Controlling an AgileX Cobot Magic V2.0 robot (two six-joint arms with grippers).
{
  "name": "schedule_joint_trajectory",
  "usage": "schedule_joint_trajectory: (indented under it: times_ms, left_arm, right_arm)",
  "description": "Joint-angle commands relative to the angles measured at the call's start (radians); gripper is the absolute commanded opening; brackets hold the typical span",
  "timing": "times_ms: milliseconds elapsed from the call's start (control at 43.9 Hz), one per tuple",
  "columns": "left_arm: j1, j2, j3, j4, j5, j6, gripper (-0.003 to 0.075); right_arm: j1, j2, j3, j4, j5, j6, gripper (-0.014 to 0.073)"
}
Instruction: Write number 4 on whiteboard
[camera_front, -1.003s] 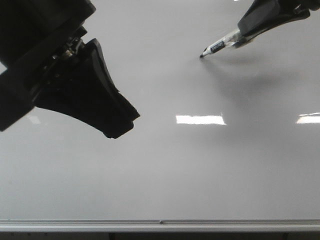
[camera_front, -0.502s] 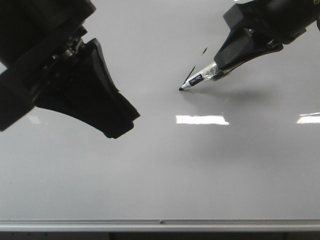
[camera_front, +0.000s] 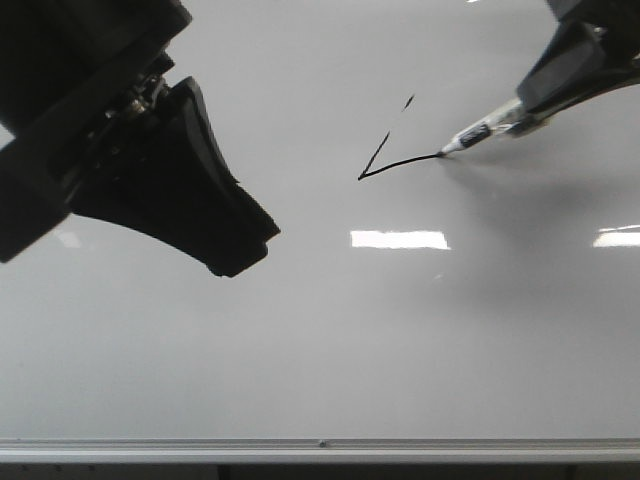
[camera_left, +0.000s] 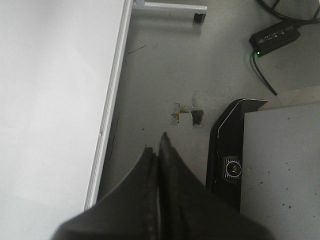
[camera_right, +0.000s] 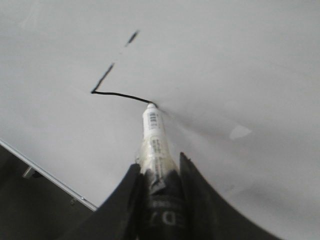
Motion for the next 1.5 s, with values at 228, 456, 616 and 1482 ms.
schedule_joint_trajectory:
  times_ms: [228,456,616,1482]
  left_arm:
    - [-0.008,-0.026,-0.033,-0.038,-0.032,-0.010,-0.0020]
    - [-0.008,-0.026,-0.033,-0.040,-0.032,-0.010,-0.0020]
    - [-0.008,-0.026,-0.033,-0.040,-0.028,-0.010,-0.0020]
    - [-0.008,-0.026,-0.033,-0.059,-0.033,-0.010,0.0043]
  right_arm:
    - [-0.010,-0.148,-0.037,0.007,-0.012,0.003,-0.0062]
    - [0.033,-0.061,-0.129,0.007,-0.036,0.003,-0.0062]
    - [0.033,-0.022,-0.150,0.007,-0.034,0.003,-0.0062]
    - [0.082,-0.116,0.007,-0.117,0.119,0.093,-0.0062]
